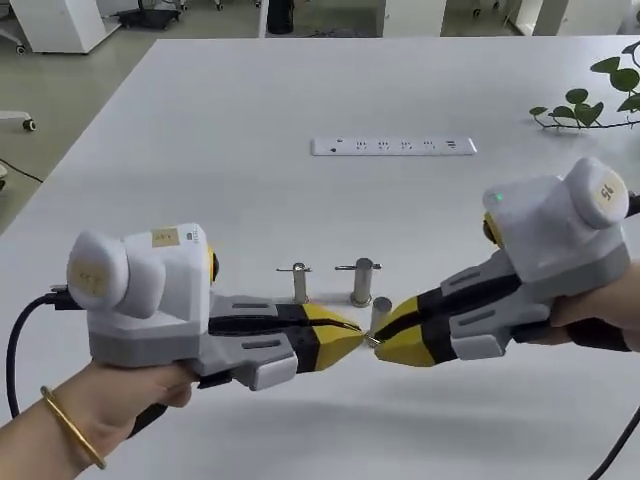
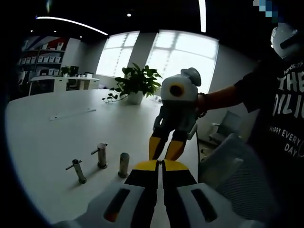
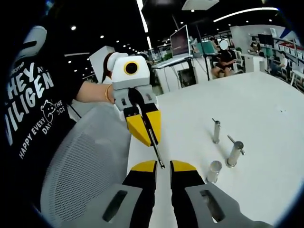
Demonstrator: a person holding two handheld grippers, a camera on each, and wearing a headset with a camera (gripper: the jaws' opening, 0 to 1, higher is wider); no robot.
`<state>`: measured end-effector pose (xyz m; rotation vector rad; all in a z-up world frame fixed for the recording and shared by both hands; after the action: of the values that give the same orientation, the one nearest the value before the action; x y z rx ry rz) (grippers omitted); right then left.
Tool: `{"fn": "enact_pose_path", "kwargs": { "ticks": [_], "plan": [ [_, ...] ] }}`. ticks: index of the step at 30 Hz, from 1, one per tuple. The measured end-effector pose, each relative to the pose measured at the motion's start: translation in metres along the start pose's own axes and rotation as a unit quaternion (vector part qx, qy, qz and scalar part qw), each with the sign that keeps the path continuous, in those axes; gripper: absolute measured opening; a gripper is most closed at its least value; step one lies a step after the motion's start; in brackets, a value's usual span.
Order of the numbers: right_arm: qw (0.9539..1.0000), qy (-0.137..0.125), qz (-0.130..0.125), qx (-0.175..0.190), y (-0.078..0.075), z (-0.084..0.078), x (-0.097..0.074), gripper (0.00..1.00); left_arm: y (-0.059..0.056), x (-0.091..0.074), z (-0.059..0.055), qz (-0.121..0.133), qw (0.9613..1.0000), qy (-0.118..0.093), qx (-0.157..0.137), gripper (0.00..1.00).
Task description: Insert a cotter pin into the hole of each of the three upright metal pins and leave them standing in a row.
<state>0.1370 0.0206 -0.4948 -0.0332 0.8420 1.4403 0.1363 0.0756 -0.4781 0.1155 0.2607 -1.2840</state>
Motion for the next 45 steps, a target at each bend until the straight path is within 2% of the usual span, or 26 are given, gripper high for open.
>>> {"fn": "enact_pose_path", "kwargs": {
  "ticks": [4, 12, 17, 20, 29, 33, 39, 42, 45],
  "plan": [
    [0.9999, 0.001, 0.011, -0.003, 0.005, 0.0, 0.002, 0.03, -0.003, 0.0, 0.001, -0.005, 1.0, -0.006, 0.0, 0.0],
    [0.9996, 0.015, 0.011, -0.022, 0.007, -0.001, 0.001, 0.0, -0.005, -0.001, 0.001, -0.01, 0.9998, -0.013, 0.006, 0.0],
    [0.9991, 0.032, 0.003, -0.027, 0.007, -0.002, 0.0, 0.0, -0.006, -0.001, -0.001, -0.011, 0.9999, -0.013, 0.003, 0.0],
    [0.9977, 0.049, -0.009, -0.046, 0.006, -0.004, 0.0, 0.0, -0.006, 0.001, -0.002, -0.011, 0.9999, -0.01, 0.009, 0.0],
    [0.9939, 0.081, -0.046, -0.06, -0.002, -0.008, -0.002, 0.0, -0.001, 0.011, -0.007, 0.03, 0.9989, 0.004, 0.037, 0.04],
    [0.9926, 0.088, -0.061, -0.058, -0.007, -0.01, -0.004, 0.0, 0.003, 0.013, -0.01, 0.047, 0.9983, 0.005, 0.035, 0.08],
    [0.9889, 0.104, -0.088, -0.059, -0.017, -0.013, -0.009, 0.0, 0.011, 0.014, -0.017, 0.086, 0.9952, 0.02, 0.041, 0.16],
    [0.9854, 0.115, -0.108, -0.064, -0.025, -0.013, -0.014, 0.0, 0.015, 0.015, -0.02, 0.102, 0.9942, 0.013, 0.029, 0.19],
    [0.9814, 0.128, -0.125, -0.07, -0.034, -0.015, -0.017, 0.0, 0.02, 0.015, -0.024, 0.121, 0.9919, 0.021, 0.032, 0.19]
  ]
}}
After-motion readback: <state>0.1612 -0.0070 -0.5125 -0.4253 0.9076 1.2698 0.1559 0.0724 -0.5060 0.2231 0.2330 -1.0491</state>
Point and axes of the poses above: the centre of the closed fingertips' face, and the gripper's own axes: x roughly forward along the fingers, y roughly to its left, z roughly out of its top, the point moved 3 cm from there along -x, roughly backward along the fingers, and after that the axes turned 14 degrees about x, right-handed, at the moved point
